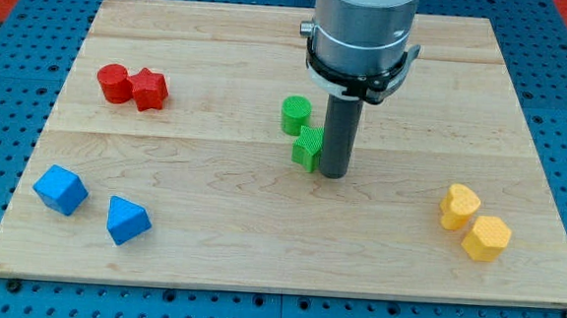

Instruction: Push the green star into the green circle

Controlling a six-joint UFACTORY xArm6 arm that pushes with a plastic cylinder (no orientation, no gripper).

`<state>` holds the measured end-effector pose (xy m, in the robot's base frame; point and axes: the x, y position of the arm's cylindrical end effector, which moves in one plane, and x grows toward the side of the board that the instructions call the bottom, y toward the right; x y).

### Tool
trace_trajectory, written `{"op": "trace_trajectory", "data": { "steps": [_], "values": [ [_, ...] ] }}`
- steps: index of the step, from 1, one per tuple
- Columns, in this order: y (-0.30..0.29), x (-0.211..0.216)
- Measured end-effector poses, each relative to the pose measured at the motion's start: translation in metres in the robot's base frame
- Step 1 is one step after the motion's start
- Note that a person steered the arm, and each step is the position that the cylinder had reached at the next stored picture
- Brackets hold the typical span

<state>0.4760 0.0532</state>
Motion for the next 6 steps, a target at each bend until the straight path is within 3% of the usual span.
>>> {"op": "trace_trajectory", "data": {
  "steps": [4,6],
  "values": [
    [0.001,-0.025],
    [0.000,-0.002]
  ]
}}
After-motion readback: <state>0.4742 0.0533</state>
